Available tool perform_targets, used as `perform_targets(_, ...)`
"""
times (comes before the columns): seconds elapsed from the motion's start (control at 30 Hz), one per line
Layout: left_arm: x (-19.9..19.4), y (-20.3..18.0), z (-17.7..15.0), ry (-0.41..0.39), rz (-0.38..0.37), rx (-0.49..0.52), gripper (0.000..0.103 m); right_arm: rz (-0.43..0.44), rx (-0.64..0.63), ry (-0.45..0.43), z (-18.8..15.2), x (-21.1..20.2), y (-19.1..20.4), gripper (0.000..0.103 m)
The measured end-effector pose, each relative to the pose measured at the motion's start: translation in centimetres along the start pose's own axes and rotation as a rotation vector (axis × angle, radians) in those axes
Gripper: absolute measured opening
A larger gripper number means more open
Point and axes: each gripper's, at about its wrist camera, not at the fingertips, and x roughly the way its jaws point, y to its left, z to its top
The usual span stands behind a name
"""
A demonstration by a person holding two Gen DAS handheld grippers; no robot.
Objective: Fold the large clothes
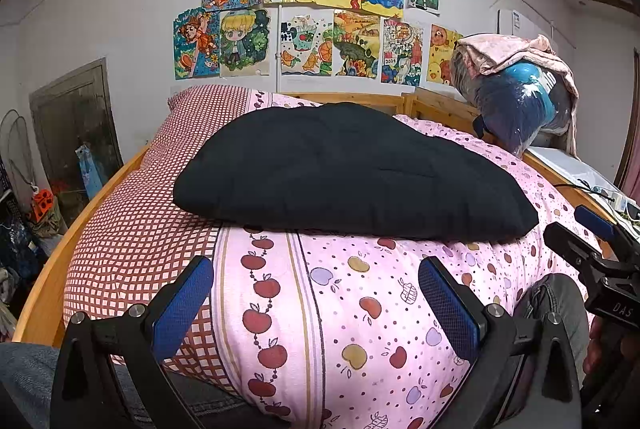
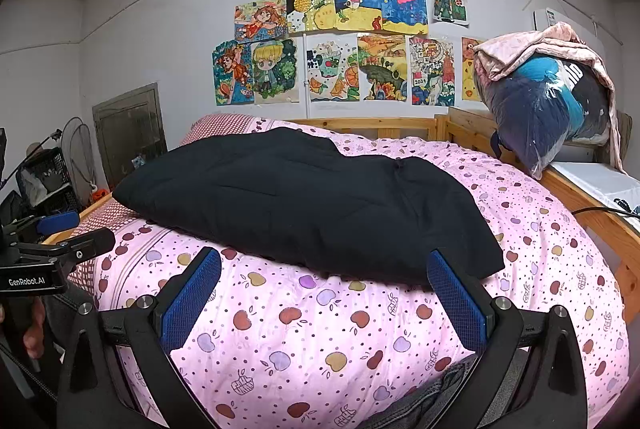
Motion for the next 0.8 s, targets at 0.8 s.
perform_targets(0.8,0.00,0.22,-0.30,0.003,-0.002,0.001,0.103,0.000,0.000,0.000,-0.05,-0.01,0.00,0.101)
